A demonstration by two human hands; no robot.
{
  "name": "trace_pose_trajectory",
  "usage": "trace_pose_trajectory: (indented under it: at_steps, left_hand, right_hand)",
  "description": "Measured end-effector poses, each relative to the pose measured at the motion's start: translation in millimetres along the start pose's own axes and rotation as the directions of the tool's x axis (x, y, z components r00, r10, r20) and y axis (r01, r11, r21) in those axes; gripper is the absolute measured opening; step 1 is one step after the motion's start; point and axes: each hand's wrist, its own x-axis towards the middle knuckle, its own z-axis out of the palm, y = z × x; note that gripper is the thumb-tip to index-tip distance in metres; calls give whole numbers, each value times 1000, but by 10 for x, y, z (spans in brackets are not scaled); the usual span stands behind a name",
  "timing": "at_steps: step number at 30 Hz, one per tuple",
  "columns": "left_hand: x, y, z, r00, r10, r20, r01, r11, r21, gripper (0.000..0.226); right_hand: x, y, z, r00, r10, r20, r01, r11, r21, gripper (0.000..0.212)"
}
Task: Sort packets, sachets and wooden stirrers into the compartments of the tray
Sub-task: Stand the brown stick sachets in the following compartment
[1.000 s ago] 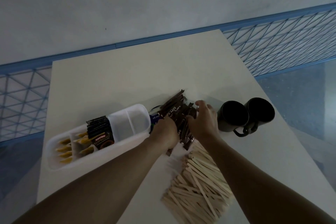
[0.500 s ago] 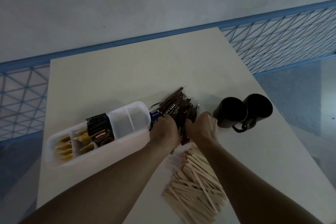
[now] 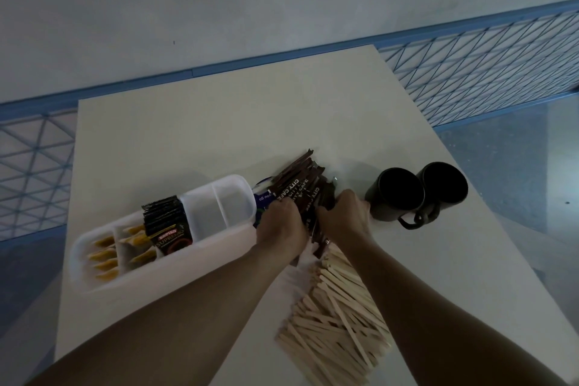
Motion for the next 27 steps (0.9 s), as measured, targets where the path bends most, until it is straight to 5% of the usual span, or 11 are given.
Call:
trace_pose_trajectory:
  at_steps: [8, 15, 27]
  left_hand:
    - [28, 9, 31, 999, -29, 43, 29, 1000, -2, 35]
    - [52, 0, 17, 994, -41, 101, 44, 999, -27, 39]
    - [-48, 92, -351, 994, 21, 105, 9, 961, -276, 34]
  right_hand:
    - [63, -40, 122, 998, 45, 43, -44, 999, -16, 40]
    - [108, -88, 78, 997, 11, 70, -4, 994, -108, 29]
    - [104, -194, -126, 989, -113, 94, 90, 972, 219, 33]
